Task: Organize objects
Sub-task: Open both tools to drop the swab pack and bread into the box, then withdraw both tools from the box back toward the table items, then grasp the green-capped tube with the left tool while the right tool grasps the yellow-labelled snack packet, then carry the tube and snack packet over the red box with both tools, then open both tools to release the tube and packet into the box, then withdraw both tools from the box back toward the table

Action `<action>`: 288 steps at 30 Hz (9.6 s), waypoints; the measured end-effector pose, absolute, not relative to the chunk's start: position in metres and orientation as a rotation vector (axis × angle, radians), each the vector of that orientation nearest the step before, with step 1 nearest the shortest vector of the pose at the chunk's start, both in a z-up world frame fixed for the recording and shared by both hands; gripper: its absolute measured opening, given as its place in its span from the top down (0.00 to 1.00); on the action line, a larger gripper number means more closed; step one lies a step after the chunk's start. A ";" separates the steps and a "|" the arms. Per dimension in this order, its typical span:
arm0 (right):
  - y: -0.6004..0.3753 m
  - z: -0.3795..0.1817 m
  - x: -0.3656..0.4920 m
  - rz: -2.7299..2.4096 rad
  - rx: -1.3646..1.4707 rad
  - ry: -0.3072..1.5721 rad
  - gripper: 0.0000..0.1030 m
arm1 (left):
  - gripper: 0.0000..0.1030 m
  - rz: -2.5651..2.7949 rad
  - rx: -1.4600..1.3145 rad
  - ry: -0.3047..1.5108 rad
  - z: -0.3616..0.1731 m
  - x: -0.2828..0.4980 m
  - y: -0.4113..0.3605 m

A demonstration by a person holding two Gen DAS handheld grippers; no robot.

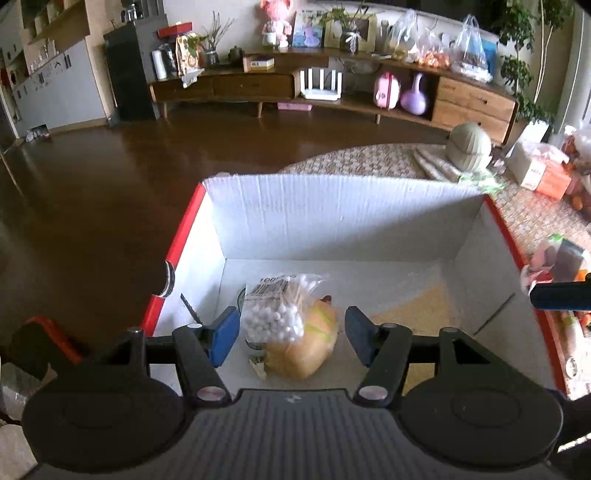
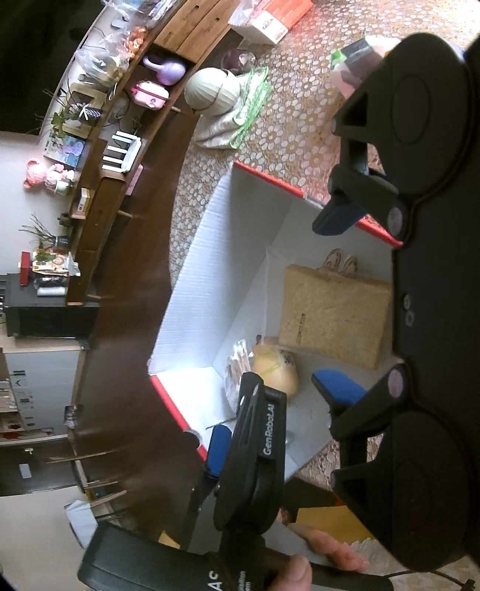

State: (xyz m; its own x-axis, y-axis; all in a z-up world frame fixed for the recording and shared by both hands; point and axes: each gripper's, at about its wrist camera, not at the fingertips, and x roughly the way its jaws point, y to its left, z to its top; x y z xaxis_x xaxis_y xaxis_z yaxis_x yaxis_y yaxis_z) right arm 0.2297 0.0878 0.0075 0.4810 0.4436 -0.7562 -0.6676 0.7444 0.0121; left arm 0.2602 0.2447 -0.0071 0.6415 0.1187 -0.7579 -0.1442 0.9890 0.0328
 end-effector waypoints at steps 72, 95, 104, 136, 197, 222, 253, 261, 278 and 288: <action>-0.236 -0.033 0.215 0.384 -0.011 0.812 0.20 | 0.00 -0.170 0.000 0.717 -0.033 0.203 -0.022; -0.239 -0.098 0.299 0.297 0.006 0.892 0.22 | 0.00 -0.112 0.084 0.788 -0.102 0.291 -0.050; -0.233 -0.105 0.306 0.301 -0.007 0.886 0.23 | 0.00 -0.114 0.103 0.780 -0.107 0.298 -0.058; -0.198 -0.108 0.279 0.335 -0.146 0.830 0.84 | 0.82 -0.234 0.055 0.784 -0.106 0.288 -0.056; -0.087 0.012 0.127 0.572 -0.169 0.768 0.84 | 0.83 -0.254 -0.253 0.584 0.010 0.125 0.077; 0.044 0.031 0.208 0.674 -0.275 0.714 0.84 | 0.83 -0.056 -0.133 0.454 0.064 0.176 0.182; 0.103 -0.040 0.246 0.699 -0.360 0.840 0.72 | 0.83 0.033 -0.231 0.670 -0.028 0.239 0.253; 0.091 -0.029 0.234 0.730 -0.322 0.832 0.55 | 0.83 0.038 -0.177 0.778 -0.040 0.238 0.242; 0.048 0.007 0.200 0.735 -0.271 0.775 0.52 | 0.37 0.041 -0.110 0.737 -0.012 0.205 0.215; 0.010 0.039 0.171 0.741 -0.209 0.713 0.40 | 0.37 0.015 -0.068 0.675 0.021 0.177 0.184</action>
State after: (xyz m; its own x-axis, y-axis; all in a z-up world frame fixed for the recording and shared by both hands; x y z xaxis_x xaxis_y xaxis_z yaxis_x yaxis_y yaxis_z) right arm 0.1714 0.0100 0.0393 0.5182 0.5443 -0.6597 -0.6799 0.7301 0.0683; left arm 0.1769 0.1836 0.0208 0.7808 -0.0083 -0.6247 -0.0358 0.9977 -0.0579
